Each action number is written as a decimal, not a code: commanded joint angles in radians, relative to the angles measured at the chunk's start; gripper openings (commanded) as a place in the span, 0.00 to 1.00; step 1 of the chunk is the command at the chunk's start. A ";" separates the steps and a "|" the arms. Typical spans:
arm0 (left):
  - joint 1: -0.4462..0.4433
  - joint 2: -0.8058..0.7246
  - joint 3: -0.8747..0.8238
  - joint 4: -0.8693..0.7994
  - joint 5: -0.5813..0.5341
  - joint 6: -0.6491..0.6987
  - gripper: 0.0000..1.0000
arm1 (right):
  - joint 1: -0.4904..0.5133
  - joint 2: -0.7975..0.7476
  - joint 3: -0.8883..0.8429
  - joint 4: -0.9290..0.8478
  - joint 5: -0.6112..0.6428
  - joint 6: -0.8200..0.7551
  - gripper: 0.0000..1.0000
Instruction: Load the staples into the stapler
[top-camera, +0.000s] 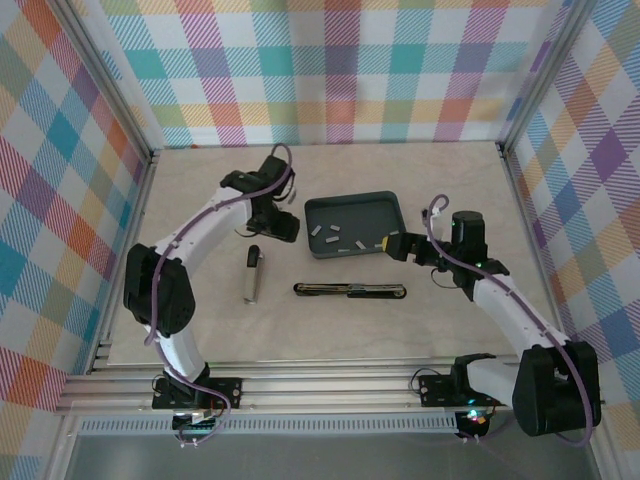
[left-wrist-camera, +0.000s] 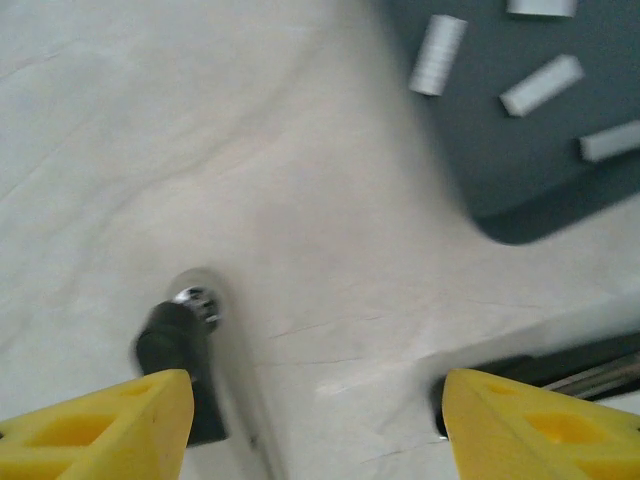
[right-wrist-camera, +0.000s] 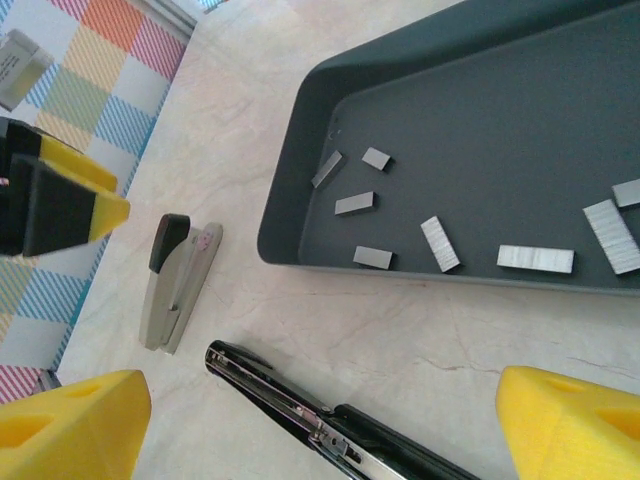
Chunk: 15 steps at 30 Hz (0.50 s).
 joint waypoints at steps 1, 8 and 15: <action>0.044 -0.066 -0.027 -0.053 -0.093 -0.113 0.67 | 0.019 0.033 0.009 0.049 -0.021 -0.022 0.89; 0.073 -0.043 -0.064 -0.050 -0.133 -0.163 0.68 | 0.053 0.056 0.020 0.063 -0.022 -0.031 0.89; 0.074 0.039 -0.067 -0.044 -0.130 -0.169 0.66 | 0.072 0.066 0.032 0.055 -0.021 -0.037 0.89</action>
